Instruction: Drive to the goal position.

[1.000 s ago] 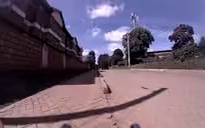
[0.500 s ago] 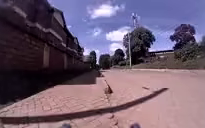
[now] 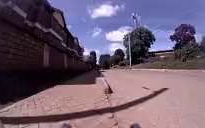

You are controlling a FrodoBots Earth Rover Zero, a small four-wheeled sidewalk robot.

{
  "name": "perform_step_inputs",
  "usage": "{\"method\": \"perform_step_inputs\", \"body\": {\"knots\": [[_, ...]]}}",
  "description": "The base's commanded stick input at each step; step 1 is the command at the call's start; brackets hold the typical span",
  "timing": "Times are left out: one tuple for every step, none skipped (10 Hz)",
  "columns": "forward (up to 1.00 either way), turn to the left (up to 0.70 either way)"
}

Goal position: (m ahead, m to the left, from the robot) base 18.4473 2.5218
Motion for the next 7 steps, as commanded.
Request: {"method": "perform_step_inputs", "body": {"knots": [[0.0,0.21],[0.01,0.65],[0.12,0.58],[0.24,0.52],[0.12,0.24],[0.0,0.0],[0.0,0.0]]}}
